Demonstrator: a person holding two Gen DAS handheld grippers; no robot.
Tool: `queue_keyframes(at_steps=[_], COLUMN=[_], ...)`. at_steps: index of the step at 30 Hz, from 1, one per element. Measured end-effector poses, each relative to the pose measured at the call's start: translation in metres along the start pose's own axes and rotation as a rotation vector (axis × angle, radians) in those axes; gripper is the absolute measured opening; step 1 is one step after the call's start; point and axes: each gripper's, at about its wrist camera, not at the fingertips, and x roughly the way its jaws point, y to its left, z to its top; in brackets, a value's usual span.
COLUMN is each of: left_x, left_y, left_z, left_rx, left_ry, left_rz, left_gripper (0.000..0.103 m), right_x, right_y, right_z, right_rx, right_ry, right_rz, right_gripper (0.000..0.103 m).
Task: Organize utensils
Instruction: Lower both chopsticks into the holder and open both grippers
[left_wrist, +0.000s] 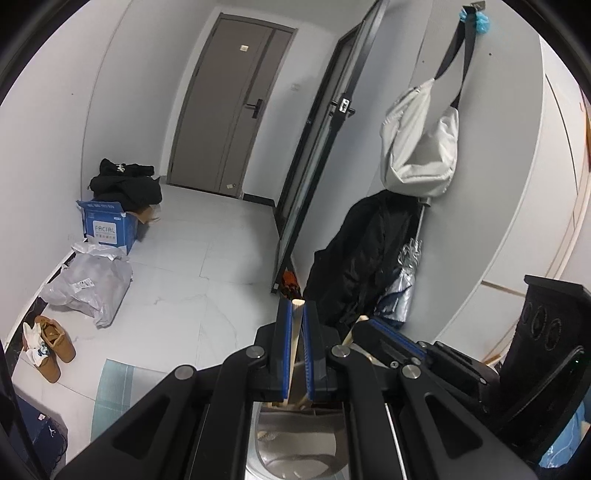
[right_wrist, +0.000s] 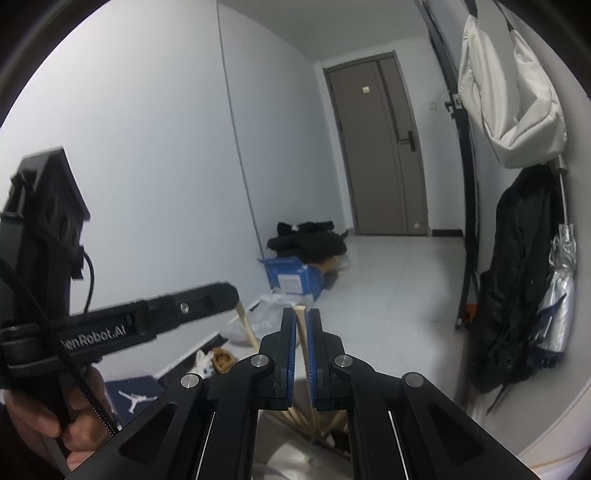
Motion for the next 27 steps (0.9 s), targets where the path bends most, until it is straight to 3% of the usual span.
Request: queue_keyframes(at_steps=[11,19,27], left_x=[0.003,-0.003,-0.026], left_y=[-0.002,0.01,0.003], left_z=[-0.019,-0.019,-0.022], left_rx=[0.008,-0.052,-0.066], left_ry=[0.105,0.127,0.104], left_rz=[-0.066,0.011,0.107], left_gripper=[0.002,0.003,0.021], right_x=[0.004,-0.026,-0.06], right_y=[-0.012,-0.027,-0.026], right_z=[-0.023,-0.039,-0.041], right_rx=[0.091,0.17,0.183], right_ry=[0.123,0.133,0.126], right_rz=[0.016,-0.03,-0.077], right_gripper=[0.004,0.007,0.008])
